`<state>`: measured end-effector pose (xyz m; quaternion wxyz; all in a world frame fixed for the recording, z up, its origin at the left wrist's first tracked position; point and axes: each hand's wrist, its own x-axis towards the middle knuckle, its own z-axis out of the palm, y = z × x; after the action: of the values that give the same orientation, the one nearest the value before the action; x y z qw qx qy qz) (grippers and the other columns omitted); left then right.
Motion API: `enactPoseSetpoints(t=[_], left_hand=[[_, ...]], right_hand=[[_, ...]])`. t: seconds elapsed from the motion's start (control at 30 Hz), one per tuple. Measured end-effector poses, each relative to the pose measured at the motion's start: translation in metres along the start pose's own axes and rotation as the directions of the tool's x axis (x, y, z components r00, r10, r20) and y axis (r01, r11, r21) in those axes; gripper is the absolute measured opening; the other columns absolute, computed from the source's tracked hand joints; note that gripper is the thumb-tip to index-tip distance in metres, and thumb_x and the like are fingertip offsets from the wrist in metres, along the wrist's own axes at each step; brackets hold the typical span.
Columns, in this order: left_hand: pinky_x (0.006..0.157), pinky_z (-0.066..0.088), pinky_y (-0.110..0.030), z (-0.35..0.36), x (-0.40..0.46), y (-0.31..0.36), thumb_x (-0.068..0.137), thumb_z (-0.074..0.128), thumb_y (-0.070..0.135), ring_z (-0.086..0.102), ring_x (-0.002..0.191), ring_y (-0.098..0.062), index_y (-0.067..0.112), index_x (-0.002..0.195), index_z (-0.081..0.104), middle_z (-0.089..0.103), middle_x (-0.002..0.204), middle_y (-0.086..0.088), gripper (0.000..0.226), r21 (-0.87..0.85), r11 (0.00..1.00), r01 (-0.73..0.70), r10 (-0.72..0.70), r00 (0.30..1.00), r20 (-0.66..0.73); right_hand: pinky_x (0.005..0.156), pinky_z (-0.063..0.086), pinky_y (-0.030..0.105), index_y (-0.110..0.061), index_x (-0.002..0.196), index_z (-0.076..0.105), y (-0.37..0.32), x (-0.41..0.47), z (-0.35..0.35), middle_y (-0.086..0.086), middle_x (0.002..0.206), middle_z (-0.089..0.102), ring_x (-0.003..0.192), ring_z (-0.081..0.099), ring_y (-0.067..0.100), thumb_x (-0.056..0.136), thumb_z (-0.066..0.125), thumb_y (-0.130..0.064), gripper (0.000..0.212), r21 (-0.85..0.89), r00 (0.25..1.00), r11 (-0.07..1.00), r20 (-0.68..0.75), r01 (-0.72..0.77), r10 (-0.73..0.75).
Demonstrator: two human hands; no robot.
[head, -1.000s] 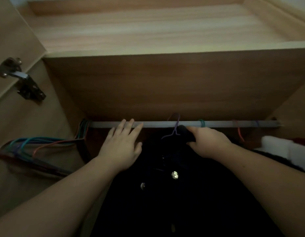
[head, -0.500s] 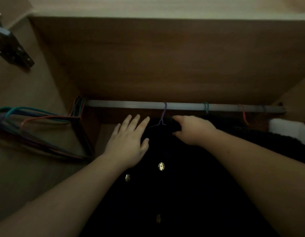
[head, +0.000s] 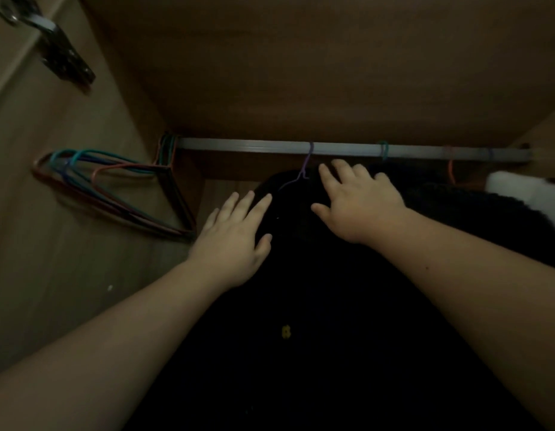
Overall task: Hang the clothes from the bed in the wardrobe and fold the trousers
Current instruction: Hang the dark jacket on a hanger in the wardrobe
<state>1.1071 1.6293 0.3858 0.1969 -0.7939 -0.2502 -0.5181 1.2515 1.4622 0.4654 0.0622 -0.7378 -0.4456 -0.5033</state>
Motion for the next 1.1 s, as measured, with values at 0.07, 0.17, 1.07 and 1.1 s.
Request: enactPoseSetpoints(t=[0.07, 0.17, 1.07, 1.1], left_hand=[[0.124, 0.012, -0.047, 0.0, -0.013, 0.01, 0.101, 0.036, 0.051, -0.002, 0.154, -0.02, 0.04, 0.157, 0.001, 0.006, 0.168, 0.005, 0.068, 0.004, 1.0, -0.003, 0.003, 1.0, -0.003], [0.124, 0.013, -0.048, 0.002, -0.041, 0.025, 0.1, 0.037, 0.052, -0.001, 0.154, -0.02, 0.04, 0.158, 0.001, 0.007, 0.168, 0.005, 0.068, 0.003, 1.0, 0.001, -0.001, 1.0, 0.004], [0.125, 0.003, -0.05, -0.131, -0.465, 0.123, 0.101, 0.035, 0.051, -0.007, 0.154, -0.024, 0.036, 0.159, 0.0, 0.002, 0.168, -0.001, 0.069, -0.162, 0.971, 0.177, -0.046, 0.8, 0.598], [0.125, 0.003, -0.049, -0.141, -0.48, 0.127, 0.102, 0.035, 0.051, -0.008, 0.154, -0.024, 0.036, 0.159, 0.0, 0.002, 0.168, -0.001, 0.069, -0.18, 0.965, 0.19, -0.043, 0.792, 0.608]], right_hand=[[0.119, 0.015, 0.059, -0.024, 0.161, 0.001, -0.005, -0.018, 0.009, 0.003, 0.169, -0.004, 0.154, 0.001, 0.027, 0.101, 0.022, -0.061, 0.073, -0.051, 0.998, 0.997, -0.026, 0.049, -0.05], [0.121, -0.001, 0.06, -0.025, 0.161, 0.004, -0.013, -0.048, 0.029, 0.003, 0.169, -0.005, 0.155, -0.007, 0.025, 0.103, 0.018, -0.058, 0.068, -0.087, 0.992, 0.988, -0.024, 0.124, -0.127], [0.124, 0.003, 0.054, -0.031, 0.16, 0.014, -0.137, -0.575, -0.023, -0.004, 0.167, 0.014, 0.154, 0.003, 0.019, 0.1, 0.043, -0.04, 0.067, 0.321, 0.796, 0.885, 0.599, -0.338, 0.087], [0.124, 0.004, 0.053, -0.032, 0.16, 0.011, -0.139, -0.594, -0.034, -0.004, 0.167, 0.013, 0.154, 0.002, 0.018, 0.1, 0.042, -0.04, 0.068, 0.308, 0.774, 0.881, 0.625, -0.359, 0.097]])
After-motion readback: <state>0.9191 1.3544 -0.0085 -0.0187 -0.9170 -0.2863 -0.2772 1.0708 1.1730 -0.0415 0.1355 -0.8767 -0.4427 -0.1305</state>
